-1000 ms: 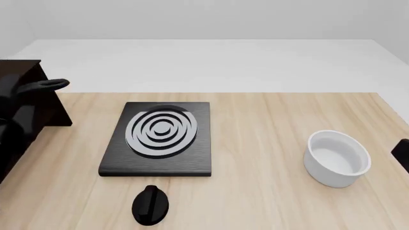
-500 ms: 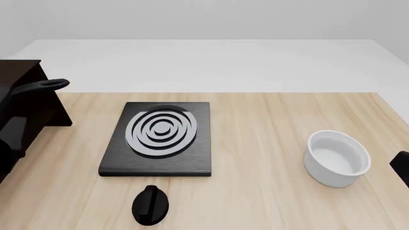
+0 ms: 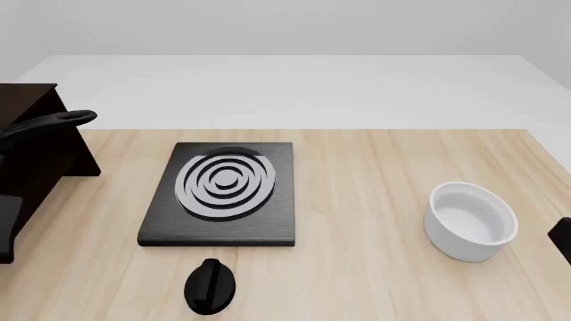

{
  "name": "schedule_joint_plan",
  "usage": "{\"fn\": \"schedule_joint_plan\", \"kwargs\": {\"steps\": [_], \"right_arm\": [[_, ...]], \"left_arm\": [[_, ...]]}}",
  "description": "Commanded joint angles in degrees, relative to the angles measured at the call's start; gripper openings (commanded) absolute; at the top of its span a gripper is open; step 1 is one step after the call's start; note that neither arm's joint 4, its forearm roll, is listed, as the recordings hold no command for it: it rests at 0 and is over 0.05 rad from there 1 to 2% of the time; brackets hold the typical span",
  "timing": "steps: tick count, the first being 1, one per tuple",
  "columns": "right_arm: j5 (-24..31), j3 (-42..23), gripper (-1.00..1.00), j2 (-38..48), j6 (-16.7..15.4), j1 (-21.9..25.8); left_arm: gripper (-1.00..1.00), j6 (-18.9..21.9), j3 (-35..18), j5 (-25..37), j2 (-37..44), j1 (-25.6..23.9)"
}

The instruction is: Put the frying pan on the cabinet shelf.

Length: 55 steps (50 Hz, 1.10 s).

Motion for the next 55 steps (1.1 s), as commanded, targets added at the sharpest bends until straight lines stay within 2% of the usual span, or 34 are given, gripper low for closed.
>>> {"fn": "schedule_joint_plan", "kwargs": {"steps": [1,3,4,6,12,14,16,18,22,24,25,26,32,34,36,38,41,47,51,53,55], "right_arm": [[0.38,0.24,1.0,-1.08,-0.49,-0.79],[0.52,-0.1,1.0,-1.12,-1.54,-1.04],[0.51,-0.27,1.0,-1.1,-2.24,-1.37],[0.25,-0.13,1.0,-0.98,-2.07,-1.46],[0.24,-0.14,1.0,-1.27,-2.06,-1.72],[0.14,-0.01,1.0,-1.23,-2.01,-1.55],[0.17,0.09,1.0,-1.43,-1.97,-1.5],[0.21,0.16,1.0,-1.53,-1.91,-1.42],[0.33,0.23,1.0,-1.77,-1.89,-1.51],[0.41,0.33,1.0,-1.96,-1.96,-1.59],[0.48,0.4,1.0,-2.13,-1.92,-1.64],[0.58,0.43,1.0,-2.31,-1.91,-1.67],[0.6,0.7,1.0,-2.72,-1.92,-1.74],[-0.09,1.28,1.0,-2.7,-2.0,-1.79],[-0.94,1.79,1.0,-2.46,-2.03,-1.91],[-1.44,2.05,1.0,-2.32,-2.13,-2.07],[-1.73,1.91,1.0,-2.18,-2.23,-2.27],[-2.2,2.02,1.0,-1.94,-2.34,-2.47],[-2.12,1.99,1.0,-2.07,-2.34,-2.56],[-2.18,1.88,1.0,-2.03,-2.32,-2.57],[-2.35,1.86,1.0,-1.95,-2.4,-2.66]], "left_arm": [[1.0,3.64,-0.51,10.32,-7.73,-1.92],[1.0,4.9,-1.56,11.77,-7.99,-2.33],[1.0,7.04,-3.18,13.23,-7.8,-2.39],[1.0,9.33,-5.17,15.08,-7.7,-2.99],[1.0,9.48,-4.95,16.43,-8.78,-4.2],[1.0,11.77,-6.15,17.83,-8.41,-4.48],[1.0,11.88,-6.1,18.29,-8.81,-4.59],[1.0,16.35,-9.21,20.5,-7.84,-5.08],[1.0,22.12,-13.38,23.33,-6.81,-5.95],[1.0,20.58,-12.86,23.68,-7.06,-6.21],[1.0,21.03,-13.48,24.06,-6.72,-6.0],[1.0,23.69,-15.11,24.85,-5.84,-5.93],[1.0,31.19,-18.49,27.4,-3.7,-6.95],[1.0,35.24,-20.06,28.82,-3.11,-7.94],[1.0,36.82,-20.35,29.4,-3.05,-8.11],[1.0,36.29,-19.66,29.64,-3.48,-8.31],[1.0,39.64,-20.4,31.03,-3.29,-8.83],[1.0,40.25,-19.94,32.41,-4.12,-9.13],[1.0,44.51,-21.2,34.21,-3.75,-9.37],[1.0,48.09,-21.41,34.73,-3.43,-8.74],[1.0,47.8,-21.03,35.28,-4.28,-9.32]]}}
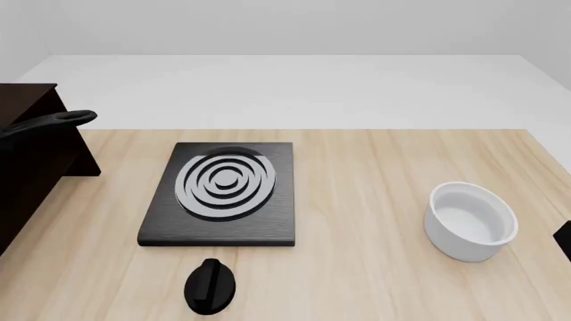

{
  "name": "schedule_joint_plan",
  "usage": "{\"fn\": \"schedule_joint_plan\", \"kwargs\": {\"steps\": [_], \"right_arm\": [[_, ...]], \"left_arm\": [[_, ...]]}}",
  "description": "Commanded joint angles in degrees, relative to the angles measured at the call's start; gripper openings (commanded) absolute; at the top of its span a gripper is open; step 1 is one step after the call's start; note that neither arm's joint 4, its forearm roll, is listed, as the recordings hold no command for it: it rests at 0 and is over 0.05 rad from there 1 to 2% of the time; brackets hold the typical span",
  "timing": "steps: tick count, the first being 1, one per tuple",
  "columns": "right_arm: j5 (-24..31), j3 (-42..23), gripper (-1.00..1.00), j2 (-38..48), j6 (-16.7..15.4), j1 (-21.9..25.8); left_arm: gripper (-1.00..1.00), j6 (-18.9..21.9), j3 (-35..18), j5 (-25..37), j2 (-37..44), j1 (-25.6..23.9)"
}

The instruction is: Put the frying pan on the cabinet shelf.

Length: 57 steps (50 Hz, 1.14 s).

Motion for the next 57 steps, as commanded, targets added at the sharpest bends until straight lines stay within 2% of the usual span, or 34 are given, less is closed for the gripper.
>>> {"fn": "schedule_joint_plan", "kwargs": {"steps": [1,2,7,18,25,29,33,44,57], "right_arm": [[-0.75,0.14,1.0,0.17,-0.24,-0.42],[-0.78,0.1,1.0,0.13,-0.46,-0.54],[-0.71,-0.37,1.0,-0.02,-0.71,-0.96],[-0.45,-0.43,1.0,-0.12,-1.37,-1.63],[-0.25,-0.26,1.0,-0.01,-2.09,-0.89],[-0.49,0.27,1.0,-0.37,-3.08,-0.61],[-0.2,0.16,1.0,-0.37,-3.64,-0.21],[0.09,0.25,1.0,-0.38,-4.24,-0.49],[2.4,0.74,1.0,-1.42,-7.11,-2.02]], "left_arm": [[1.0,7.43,-1.06,4.02,-0.74,-0.95],[1.0,9.12,-1.37,4.59,-0.69,-0.94],[1.0,11.78,-0.25,6.21,-2.36,-0.9],[1.0,13.64,0.16,11.78,-7.03,-1.36],[1.0,15.82,-2.54,14.17,-8.56,0.02],[1.0,15.4,-2.51,15.65,-10.31,-0.05],[1.0,17.21,-2.36,16.94,-11.85,0.36],[1.0,19.65,-7.63,21.25,-11.98,0.37],[1.0,22.17,-12.55,27.49,-12.77,-0.01]]}}
